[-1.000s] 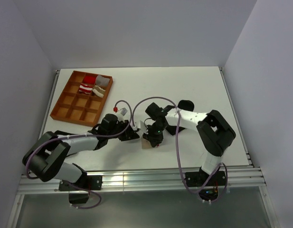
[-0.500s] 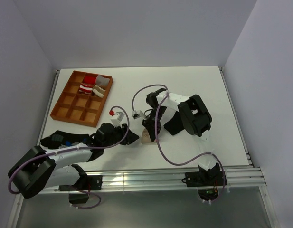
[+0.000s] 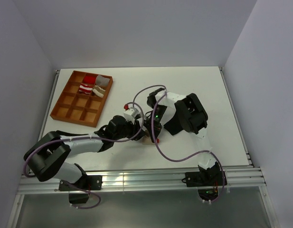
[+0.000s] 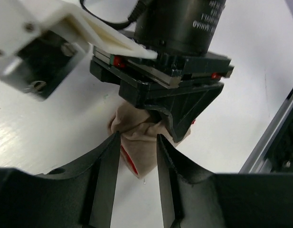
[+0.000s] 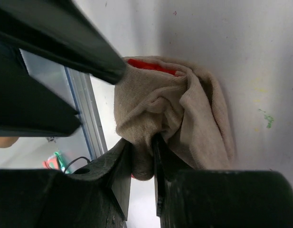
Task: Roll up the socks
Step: Roll the sock at the center of the board.
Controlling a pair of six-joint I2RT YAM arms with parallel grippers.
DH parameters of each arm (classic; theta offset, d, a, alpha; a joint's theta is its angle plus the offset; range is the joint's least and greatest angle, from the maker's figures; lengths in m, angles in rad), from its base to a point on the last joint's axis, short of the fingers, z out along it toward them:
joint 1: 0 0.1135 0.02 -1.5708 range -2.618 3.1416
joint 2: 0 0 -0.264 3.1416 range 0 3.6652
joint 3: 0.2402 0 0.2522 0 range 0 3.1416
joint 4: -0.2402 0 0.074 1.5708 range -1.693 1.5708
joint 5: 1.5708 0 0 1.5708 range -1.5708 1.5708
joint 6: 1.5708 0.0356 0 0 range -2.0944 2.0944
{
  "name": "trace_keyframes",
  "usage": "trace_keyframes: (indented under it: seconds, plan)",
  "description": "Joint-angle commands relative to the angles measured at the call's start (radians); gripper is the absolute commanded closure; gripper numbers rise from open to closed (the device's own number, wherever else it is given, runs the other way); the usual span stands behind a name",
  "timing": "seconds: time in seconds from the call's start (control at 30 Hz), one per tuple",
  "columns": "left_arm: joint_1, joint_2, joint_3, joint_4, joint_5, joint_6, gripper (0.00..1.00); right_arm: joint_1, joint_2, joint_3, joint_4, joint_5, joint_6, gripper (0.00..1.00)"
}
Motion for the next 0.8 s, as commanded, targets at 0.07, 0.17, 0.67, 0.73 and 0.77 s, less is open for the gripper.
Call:
trace_keyframes:
  seconds: [0.07,0.17,0.67,0.73,0.77]
  plan:
    - [-0.009,0.096,0.049,0.069,0.124,0.067,0.58,-0.010,0.015,-0.001,0.001,0.052,-0.001,0.84]
    - [-0.010,0.140,0.058,0.110,0.194,0.059,0.55,-0.013,0.015,-0.009,0.013,0.058,0.015,0.83]
    - [-0.009,0.248,0.060,0.149,0.245,0.021,0.52,-0.031,-0.003,-0.072,0.113,0.101,0.084,0.84]
    - [-0.012,0.256,0.060,0.144,0.239,-0.001,0.58,-0.031,-0.018,-0.087,0.149,0.116,0.116,0.83]
    - [-0.015,0.263,0.060,0.136,0.225,-0.007,0.60,-0.030,-0.023,-0.093,0.159,0.121,0.124,0.83]
